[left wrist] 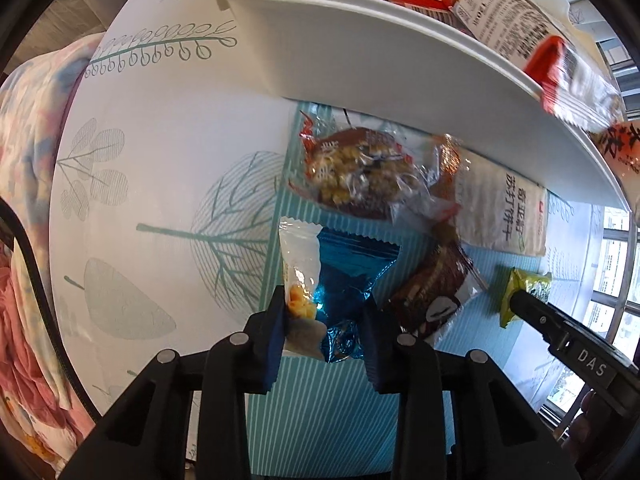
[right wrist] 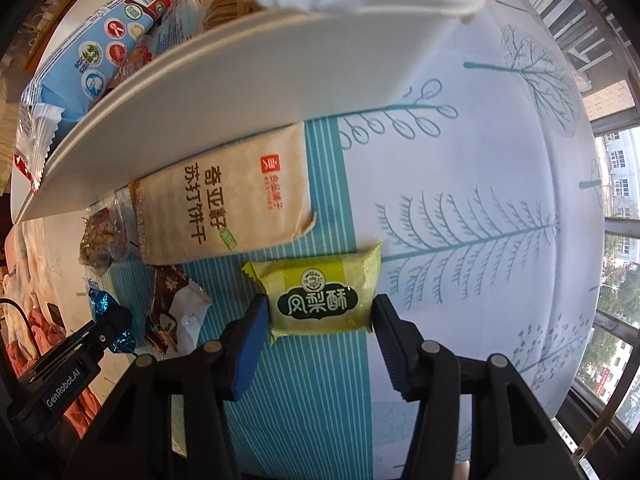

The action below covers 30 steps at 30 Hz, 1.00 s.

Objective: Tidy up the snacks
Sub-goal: 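Carry both packets over the white tray and open both tools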

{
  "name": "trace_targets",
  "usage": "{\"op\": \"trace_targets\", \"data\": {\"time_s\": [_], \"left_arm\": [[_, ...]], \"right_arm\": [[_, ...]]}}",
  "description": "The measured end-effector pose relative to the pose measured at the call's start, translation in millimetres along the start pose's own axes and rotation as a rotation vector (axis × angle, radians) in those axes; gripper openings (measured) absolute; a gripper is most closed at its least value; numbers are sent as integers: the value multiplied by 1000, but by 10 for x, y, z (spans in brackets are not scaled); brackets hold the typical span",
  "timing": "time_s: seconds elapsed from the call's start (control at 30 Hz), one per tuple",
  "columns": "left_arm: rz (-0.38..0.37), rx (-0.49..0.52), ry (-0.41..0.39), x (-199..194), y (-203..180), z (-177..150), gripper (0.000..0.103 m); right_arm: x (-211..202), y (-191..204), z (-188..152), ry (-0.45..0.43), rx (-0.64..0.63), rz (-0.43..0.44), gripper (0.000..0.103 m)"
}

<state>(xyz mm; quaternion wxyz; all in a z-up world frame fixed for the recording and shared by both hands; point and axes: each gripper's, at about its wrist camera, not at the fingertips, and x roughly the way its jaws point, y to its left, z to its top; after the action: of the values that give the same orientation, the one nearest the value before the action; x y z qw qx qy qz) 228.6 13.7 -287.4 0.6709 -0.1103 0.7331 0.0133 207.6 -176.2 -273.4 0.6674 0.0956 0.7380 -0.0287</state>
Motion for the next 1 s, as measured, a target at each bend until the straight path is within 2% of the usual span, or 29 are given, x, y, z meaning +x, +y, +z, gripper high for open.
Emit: {"op": "trace_targets", "data": {"time_s": [0.27, 0.47, 0.73, 1.0], "left_arm": [[-6, -26, -52, -387, 90, -163, 32], [-11, -56, -78, -719, 171, -306, 32], [-43, -63, -149, -1261, 185, -378, 32], [-22, 0, -226, -1797, 81, -209, 32]], "right_arm": [[4, -276, -199, 46, 46, 18, 52], [-200, -621, -233, 62, 115, 54, 52], [-785, -1056, -216, -59, 179, 82, 52], [-1418, -1187, -86, -193, 196, 99, 52]]}}
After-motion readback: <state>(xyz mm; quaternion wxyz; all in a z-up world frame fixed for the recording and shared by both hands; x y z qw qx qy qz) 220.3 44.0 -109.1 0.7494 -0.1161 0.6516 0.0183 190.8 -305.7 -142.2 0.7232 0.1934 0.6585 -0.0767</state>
